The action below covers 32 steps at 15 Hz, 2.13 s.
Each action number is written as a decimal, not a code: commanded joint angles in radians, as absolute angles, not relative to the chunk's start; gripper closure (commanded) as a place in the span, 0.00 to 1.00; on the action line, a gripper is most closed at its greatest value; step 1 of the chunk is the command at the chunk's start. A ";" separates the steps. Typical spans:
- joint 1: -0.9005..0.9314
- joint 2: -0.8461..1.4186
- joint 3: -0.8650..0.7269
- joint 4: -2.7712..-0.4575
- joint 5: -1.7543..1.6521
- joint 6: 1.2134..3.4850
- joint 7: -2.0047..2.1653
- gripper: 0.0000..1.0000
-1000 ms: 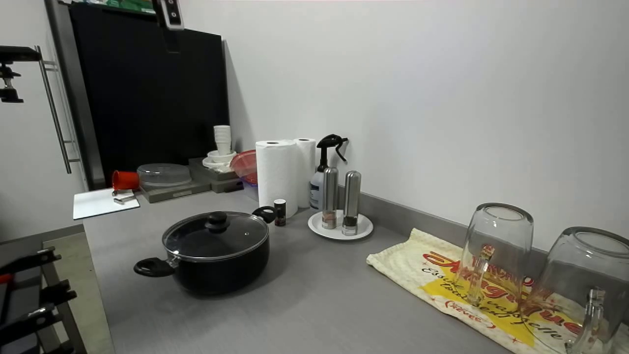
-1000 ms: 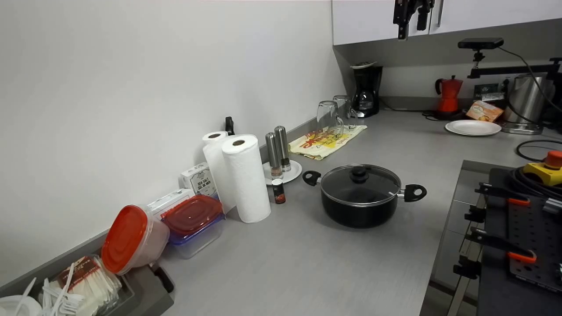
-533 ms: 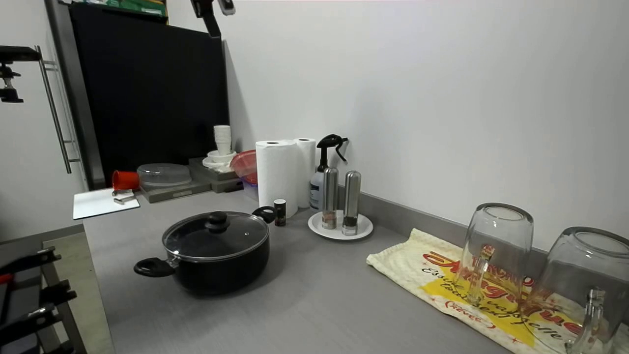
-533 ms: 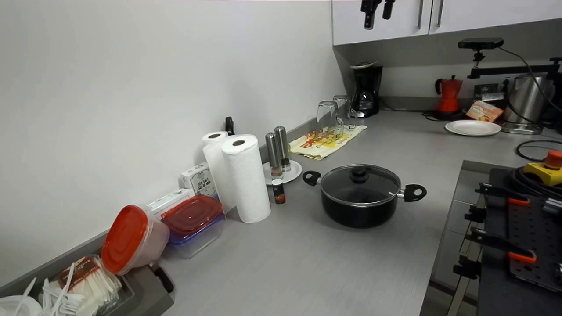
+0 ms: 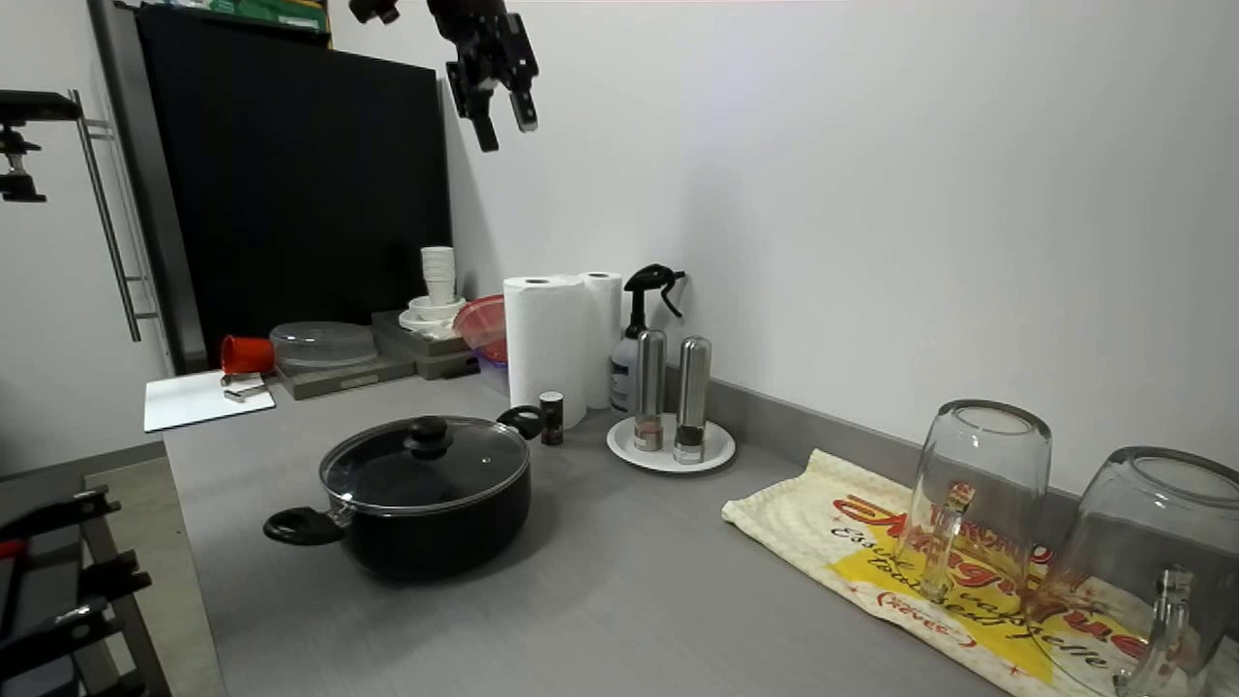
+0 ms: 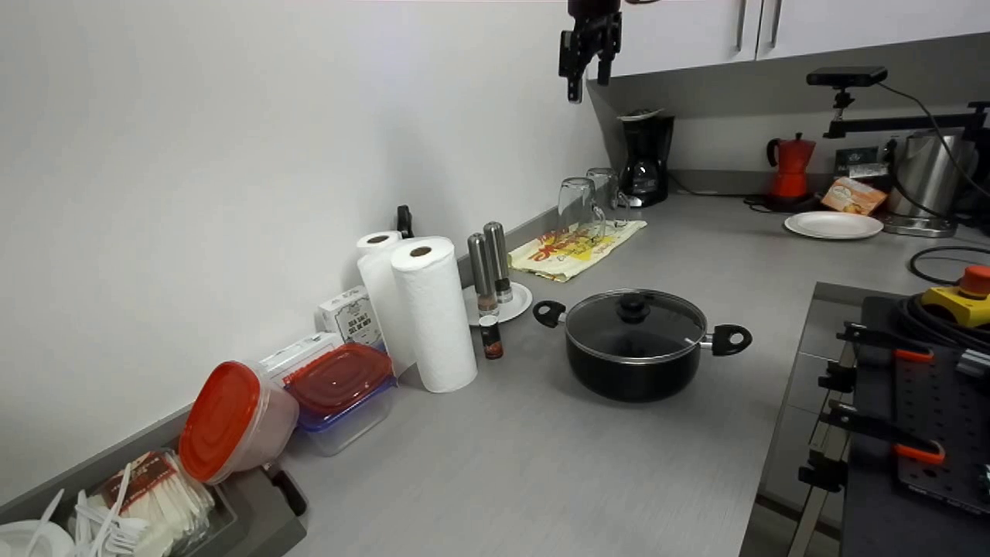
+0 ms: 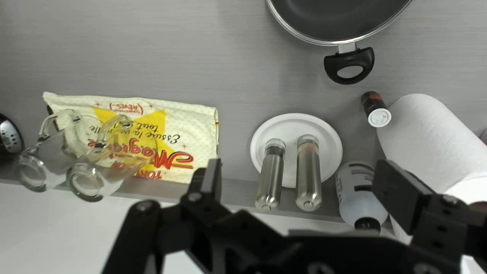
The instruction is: Shift the lid to the counter
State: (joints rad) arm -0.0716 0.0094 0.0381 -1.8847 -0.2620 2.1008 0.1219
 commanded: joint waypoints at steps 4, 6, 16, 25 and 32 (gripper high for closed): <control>-0.058 0.159 -0.001 -1.846 -0.138 2.068 0.074 0.00; -0.058 0.183 -0.009 -1.856 -0.121 2.064 0.070 0.00; -0.032 0.336 -0.014 -1.880 -0.142 2.036 0.087 0.00; 0.058 0.259 0.001 -2.112 -0.153 2.141 0.292 0.00; 0.178 0.212 -0.032 -2.363 -0.269 2.361 0.760 0.00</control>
